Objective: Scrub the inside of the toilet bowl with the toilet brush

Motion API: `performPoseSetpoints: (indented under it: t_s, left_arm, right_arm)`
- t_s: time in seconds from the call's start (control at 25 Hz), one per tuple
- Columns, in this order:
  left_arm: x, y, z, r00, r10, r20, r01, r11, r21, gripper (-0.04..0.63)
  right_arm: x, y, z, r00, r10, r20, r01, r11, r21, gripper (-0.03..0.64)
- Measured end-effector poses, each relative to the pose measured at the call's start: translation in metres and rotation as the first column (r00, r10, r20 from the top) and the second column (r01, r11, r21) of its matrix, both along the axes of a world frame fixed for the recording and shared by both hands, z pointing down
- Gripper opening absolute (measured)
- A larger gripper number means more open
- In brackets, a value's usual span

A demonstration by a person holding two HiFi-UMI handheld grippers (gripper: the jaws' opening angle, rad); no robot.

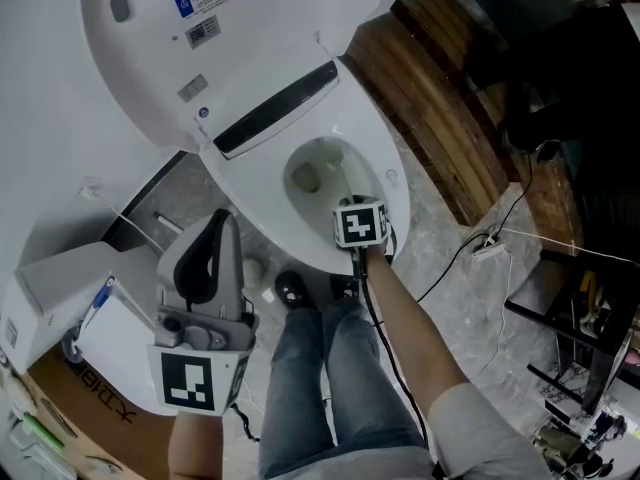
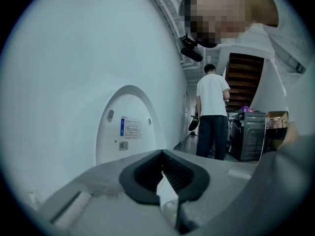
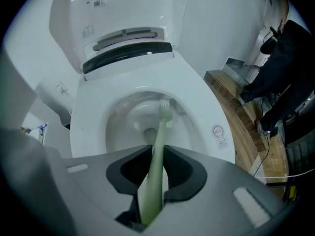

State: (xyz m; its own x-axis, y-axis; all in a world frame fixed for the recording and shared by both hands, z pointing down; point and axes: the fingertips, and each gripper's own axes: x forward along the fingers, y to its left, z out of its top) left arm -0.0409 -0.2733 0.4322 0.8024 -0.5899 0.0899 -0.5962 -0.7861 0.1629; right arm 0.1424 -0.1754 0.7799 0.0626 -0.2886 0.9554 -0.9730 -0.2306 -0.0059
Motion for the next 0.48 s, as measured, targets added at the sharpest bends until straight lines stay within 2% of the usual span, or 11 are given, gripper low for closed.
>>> performPoseSetpoints:
  t_s: [0.28,0.48]
  left_arm:
    - [-0.009,-0.007,0.014,1.0,-0.009,0.023,0.01,1.0,-0.03,0.005]
    - [-0.014,-0.01,0.016,1.0,-0.014,0.016,0.015,0.999,-0.03,0.005]
  right_arm:
    - [-0.015,-0.017,0.005,0.999,-0.03,0.028,0.03,0.999,0.01,0.077]
    - [-0.032,-0.024,0.009,0.995,-0.07,0.072,0.069,0.997,0.017,0.077]
